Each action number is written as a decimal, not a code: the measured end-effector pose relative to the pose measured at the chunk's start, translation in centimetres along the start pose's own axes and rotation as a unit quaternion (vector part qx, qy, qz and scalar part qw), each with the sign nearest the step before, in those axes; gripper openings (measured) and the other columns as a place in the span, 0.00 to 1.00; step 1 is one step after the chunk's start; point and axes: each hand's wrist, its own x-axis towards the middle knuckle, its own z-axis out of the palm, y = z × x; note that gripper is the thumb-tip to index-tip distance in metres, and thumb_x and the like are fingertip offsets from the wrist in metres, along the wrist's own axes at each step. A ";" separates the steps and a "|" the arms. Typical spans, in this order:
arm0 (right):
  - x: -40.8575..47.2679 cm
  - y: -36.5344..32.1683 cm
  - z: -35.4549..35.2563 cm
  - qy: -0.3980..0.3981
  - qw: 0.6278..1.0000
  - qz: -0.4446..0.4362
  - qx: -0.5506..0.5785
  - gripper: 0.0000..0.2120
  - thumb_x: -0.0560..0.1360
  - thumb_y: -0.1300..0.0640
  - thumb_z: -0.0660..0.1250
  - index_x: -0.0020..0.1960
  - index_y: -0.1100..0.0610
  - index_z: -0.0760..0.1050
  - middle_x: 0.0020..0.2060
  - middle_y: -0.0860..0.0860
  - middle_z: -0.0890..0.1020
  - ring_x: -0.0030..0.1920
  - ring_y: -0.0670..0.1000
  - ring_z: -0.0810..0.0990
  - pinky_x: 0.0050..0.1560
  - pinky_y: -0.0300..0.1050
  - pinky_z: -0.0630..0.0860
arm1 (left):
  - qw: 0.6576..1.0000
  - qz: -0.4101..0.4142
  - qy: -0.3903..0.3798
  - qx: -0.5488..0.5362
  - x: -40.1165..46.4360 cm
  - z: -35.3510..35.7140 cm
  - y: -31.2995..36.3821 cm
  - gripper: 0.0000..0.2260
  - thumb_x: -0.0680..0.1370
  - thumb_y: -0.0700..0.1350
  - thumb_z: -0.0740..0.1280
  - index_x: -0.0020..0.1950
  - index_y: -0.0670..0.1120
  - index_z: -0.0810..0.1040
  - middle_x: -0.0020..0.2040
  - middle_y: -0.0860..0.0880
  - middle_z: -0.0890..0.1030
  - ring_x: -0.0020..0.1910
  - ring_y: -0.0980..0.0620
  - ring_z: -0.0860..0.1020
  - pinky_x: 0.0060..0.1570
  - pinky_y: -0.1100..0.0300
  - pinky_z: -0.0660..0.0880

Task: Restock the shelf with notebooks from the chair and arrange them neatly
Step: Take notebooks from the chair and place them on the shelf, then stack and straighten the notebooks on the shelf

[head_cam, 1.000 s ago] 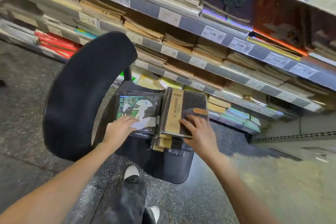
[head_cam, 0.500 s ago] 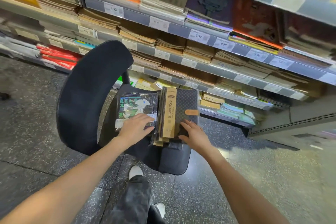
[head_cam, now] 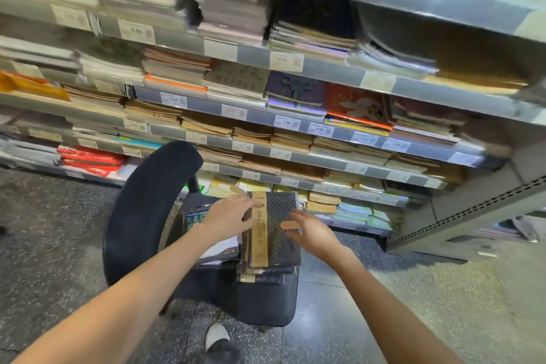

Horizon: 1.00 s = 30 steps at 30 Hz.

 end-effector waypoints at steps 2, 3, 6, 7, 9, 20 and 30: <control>0.2 -0.8 -2.8 0.017 1.000 0.004 0.010 0.26 0.77 0.48 0.62 0.72 0.53 0.62 0.72 0.50 0.63 0.70 0.52 0.64 0.68 0.49 0.64 | 1.000 0.012 0.007 0.007 1.0 -2.3 0.6 0.20 0.78 0.57 0.58 0.69 0.54 0.68 0.68 0.54 0.70 0.67 0.52 0.67 0.60 0.52 0.70; 0.3 -1.1 -4.1 0.025 1.000 0.002 0.010 0.26 0.77 0.49 0.62 0.72 0.52 0.62 0.72 0.50 0.63 0.70 0.52 0.64 0.69 0.49 0.64 | 1.000 0.016 0.009 0.011 1.5 -3.4 0.9 0.20 0.78 0.57 0.58 0.69 0.54 0.67 0.69 0.53 0.70 0.67 0.52 0.67 0.62 0.52 0.69; 0.6 -2.0 -8.1 0.041 0.999 -0.007 -0.011 0.24 0.77 0.49 0.61 0.72 0.52 0.62 0.72 0.50 0.64 0.70 0.52 0.65 0.68 0.49 0.64 | 0.999 0.022 0.023 0.010 2.9 -7.0 2.1 0.21 0.77 0.57 0.58 0.69 0.54 0.67 0.69 0.53 0.70 0.67 0.52 0.66 0.64 0.53 0.67; 0.7 -2.2 -9.6 0.050 0.999 -0.013 -0.016 0.24 0.78 0.49 0.61 0.72 0.52 0.62 0.72 0.50 0.64 0.70 0.52 0.64 0.70 0.49 0.62 | 0.999 0.029 0.029 0.017 3.5 -8.3 2.5 0.21 0.77 0.58 0.58 0.69 0.55 0.67 0.69 0.53 0.70 0.67 0.51 0.67 0.63 0.53 0.68; 0.9 -2.5 -12.3 0.065 0.997 -0.019 -0.021 0.24 0.78 0.50 0.61 0.72 0.54 0.62 0.71 0.52 0.66 0.70 0.52 0.64 0.70 0.48 0.61 | 0.998 0.038 0.036 0.027 4.7 -10.9 3.2 0.21 0.77 0.58 0.58 0.69 0.55 0.66 0.69 0.53 0.70 0.66 0.51 0.67 0.62 0.53 0.68; -0.5 -3.4 -26.6 0.213 0.976 -0.031 -0.020 0.22 0.77 0.51 0.63 0.69 0.53 0.67 0.67 0.51 0.71 0.67 0.51 0.68 0.67 0.46 0.65 | 0.980 0.133 0.132 0.059 9.7 -23.5 9.9 0.20 0.77 0.59 0.59 0.68 0.56 0.68 0.66 0.55 0.73 0.64 0.53 0.70 0.58 0.54 0.71; -2.2 -1.4 -39.2 0.332 0.937 -0.084 -0.062 0.24 0.76 0.48 0.63 0.70 0.52 0.66 0.68 0.50 0.70 0.68 0.50 0.67 0.67 0.43 0.63 | 0.949 0.182 0.247 0.079 12.4 -34.1 17.7 0.18 0.77 0.60 0.57 0.67 0.59 0.68 0.66 0.59 0.72 0.65 0.56 0.69 0.58 0.56 0.69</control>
